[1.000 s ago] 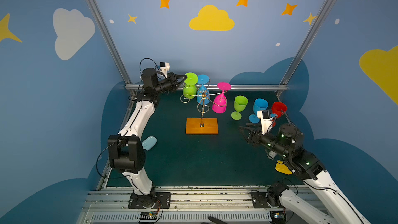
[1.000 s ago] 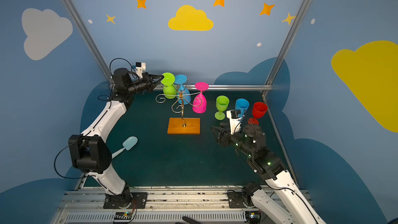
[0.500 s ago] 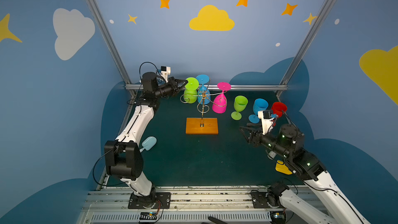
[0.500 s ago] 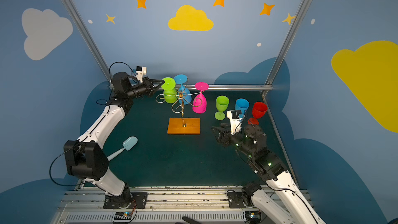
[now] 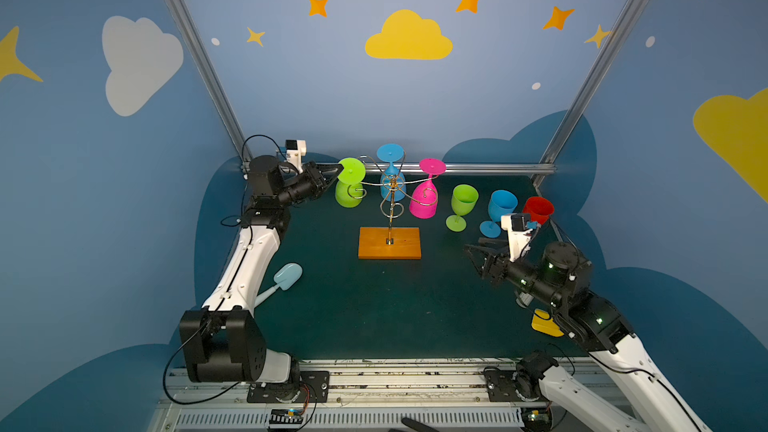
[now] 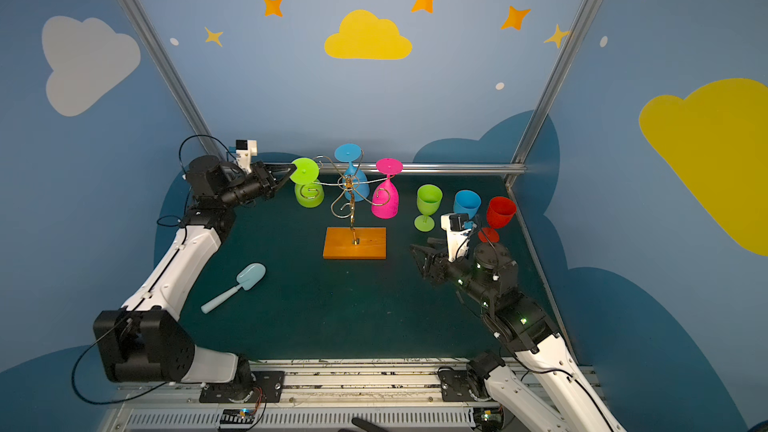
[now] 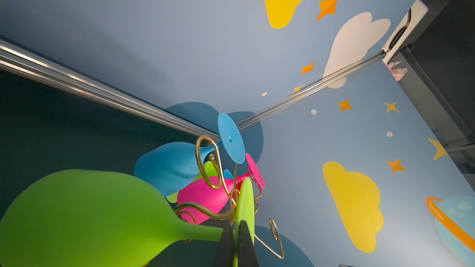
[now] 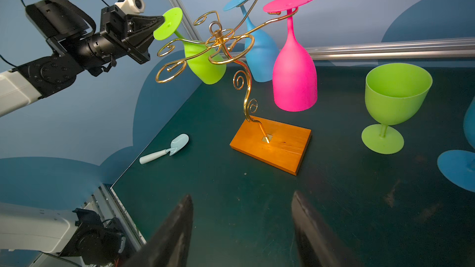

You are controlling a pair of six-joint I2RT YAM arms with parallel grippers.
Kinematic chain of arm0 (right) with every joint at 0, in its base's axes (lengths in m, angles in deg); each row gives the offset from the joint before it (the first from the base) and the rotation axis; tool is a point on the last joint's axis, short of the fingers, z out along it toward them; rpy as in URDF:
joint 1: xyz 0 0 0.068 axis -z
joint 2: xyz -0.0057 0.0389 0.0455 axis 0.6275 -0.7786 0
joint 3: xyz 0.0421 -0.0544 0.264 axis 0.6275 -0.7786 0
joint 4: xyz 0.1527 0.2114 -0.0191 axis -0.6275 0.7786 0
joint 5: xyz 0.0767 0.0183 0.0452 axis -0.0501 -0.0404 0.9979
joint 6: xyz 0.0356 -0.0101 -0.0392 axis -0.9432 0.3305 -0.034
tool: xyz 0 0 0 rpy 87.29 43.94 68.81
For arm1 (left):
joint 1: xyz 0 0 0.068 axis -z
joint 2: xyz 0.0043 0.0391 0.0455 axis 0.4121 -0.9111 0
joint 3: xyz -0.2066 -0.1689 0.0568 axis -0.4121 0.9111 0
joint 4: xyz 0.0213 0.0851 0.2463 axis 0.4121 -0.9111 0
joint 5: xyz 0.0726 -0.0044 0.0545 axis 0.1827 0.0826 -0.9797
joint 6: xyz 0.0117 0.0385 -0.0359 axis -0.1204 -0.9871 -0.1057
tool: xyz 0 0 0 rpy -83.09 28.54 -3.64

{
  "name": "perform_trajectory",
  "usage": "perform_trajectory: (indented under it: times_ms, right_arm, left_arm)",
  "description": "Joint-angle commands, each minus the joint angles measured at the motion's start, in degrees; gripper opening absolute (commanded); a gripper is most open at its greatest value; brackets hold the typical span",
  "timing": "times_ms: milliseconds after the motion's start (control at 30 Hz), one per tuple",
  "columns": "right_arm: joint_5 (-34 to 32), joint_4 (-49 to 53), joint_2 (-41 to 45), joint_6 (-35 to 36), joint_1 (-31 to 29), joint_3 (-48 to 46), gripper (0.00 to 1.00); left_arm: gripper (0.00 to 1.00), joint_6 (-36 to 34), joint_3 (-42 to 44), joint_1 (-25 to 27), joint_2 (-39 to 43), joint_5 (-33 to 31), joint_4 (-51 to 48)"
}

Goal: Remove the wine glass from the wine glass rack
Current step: 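Slide the green glass off its rack arm with the left gripper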

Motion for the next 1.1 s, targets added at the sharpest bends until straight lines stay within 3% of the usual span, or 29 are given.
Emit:
perform_trajectory:
  times_ms: [0,133,400,800,1067]
  right_arm:
    - [-0.42,0.86,0.01,0.45,-0.21,0.19,0.61]
    - [-0.75,0.96,-0.47,1.58,-0.19,0.81,0.61]
    - [-0.87,-0.1,-4.52,6.81,-0.23,5.79,0.62]
    - [4.35,-8.38,-12.01,14.43,-0.24,12.63,0.64]
    - [10.7,-12.47,-16.62,16.49,-0.22,17.49,0.65]
  left_arm:
    - [0.03,0.72,2.05,-2.95,4.19,-1.04,1.94]
    - [0.03,3.33,3.31,-8.55,7.95,-0.27,3.45]
    - [0.03,19.25,2.0,-18.05,11.06,6.09,16.09]
    - [0.03,30.78,-8.97,-17.16,11.69,13.31,21.2]
    - [0.03,31.39,-10.05,-8.84,11.89,14.26,21.08]
